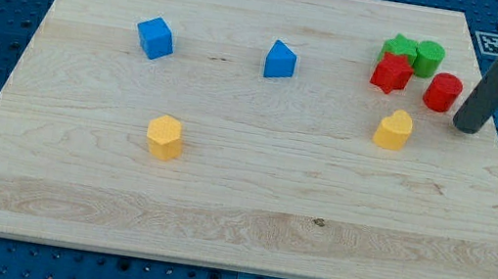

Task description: Slide the yellow heart left a bit

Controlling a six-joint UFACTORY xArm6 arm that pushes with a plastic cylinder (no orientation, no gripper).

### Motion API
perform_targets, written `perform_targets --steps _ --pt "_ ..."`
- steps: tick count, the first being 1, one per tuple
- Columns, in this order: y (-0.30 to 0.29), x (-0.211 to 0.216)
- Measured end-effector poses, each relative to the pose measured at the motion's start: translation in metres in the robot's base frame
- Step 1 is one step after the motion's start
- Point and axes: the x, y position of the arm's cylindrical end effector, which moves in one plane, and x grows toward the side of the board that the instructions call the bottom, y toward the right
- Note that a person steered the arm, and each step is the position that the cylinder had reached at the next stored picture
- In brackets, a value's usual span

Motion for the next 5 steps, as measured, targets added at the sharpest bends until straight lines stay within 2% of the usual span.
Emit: perform_targets --steps 2,3,4,5 --pt "0.000 -0.041" --pt "0.000 -0.047" --pt "0.015 -0.044" --pt "0.025 -0.009"
